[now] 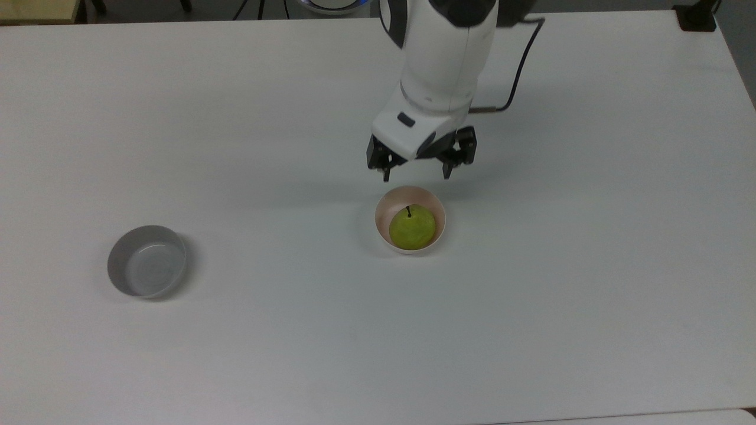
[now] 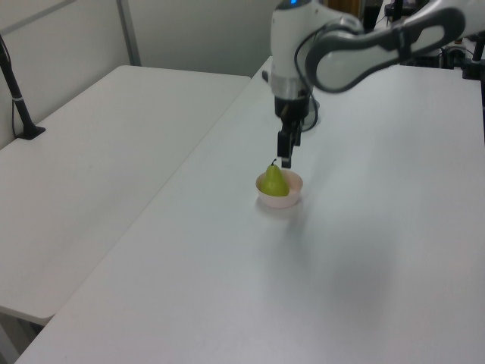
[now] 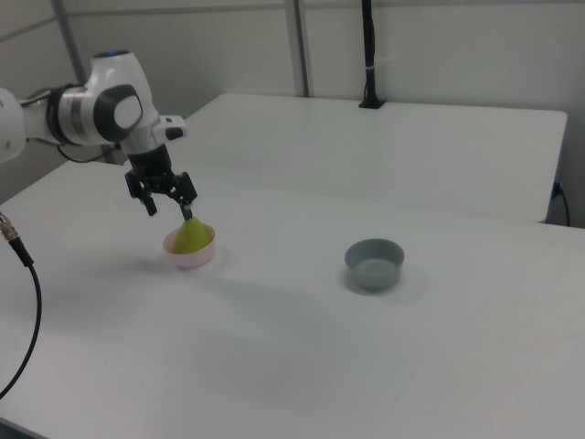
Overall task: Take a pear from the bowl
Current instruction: 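Lower the gripper around the pear and close on it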
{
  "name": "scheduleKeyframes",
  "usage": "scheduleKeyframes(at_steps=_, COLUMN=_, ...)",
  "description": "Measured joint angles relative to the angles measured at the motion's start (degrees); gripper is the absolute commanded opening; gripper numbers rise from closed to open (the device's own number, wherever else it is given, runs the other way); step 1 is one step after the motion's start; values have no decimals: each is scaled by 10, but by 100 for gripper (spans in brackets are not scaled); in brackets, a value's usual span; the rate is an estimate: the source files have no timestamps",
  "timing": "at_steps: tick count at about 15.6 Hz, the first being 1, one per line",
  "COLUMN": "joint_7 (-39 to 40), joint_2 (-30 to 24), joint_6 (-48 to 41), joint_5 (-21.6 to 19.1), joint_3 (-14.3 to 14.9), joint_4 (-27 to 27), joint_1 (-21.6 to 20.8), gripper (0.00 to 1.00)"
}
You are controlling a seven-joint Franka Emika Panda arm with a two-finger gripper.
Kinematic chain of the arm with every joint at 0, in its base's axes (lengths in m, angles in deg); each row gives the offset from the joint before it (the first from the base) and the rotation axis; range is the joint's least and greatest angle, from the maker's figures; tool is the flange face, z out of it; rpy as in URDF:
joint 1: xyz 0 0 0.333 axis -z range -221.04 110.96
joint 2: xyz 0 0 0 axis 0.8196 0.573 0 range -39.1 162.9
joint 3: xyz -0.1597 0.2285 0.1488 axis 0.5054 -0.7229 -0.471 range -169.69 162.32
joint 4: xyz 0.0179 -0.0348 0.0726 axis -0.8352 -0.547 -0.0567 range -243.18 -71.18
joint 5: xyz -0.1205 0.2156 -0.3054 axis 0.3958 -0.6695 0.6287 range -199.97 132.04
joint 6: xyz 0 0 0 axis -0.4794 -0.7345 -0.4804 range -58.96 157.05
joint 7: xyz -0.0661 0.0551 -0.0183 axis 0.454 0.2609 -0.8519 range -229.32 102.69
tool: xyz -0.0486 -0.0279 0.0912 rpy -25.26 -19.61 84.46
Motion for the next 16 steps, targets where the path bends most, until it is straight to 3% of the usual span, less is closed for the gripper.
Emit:
scheduleKeyframes(at_steps=8, joint_7=-8, joint_2=66, joint_6=83, joint_5=0, joint_3=7, joint_4=2, joint_1=-1, gripper=96)
scheduleKeyframes(at_steps=14, joint_7=-9, joint_2=80, joint_6=84, joint_5=0, joint_3=7, joint_4=3, joint_1=-3, gripper=78)
scheduleKeyframes(at_steps=16, joint_7=-9, joint_2=80, joint_6=84, joint_5=0, joint_3=7, joint_4=3, joint_1=-3, gripper=63)
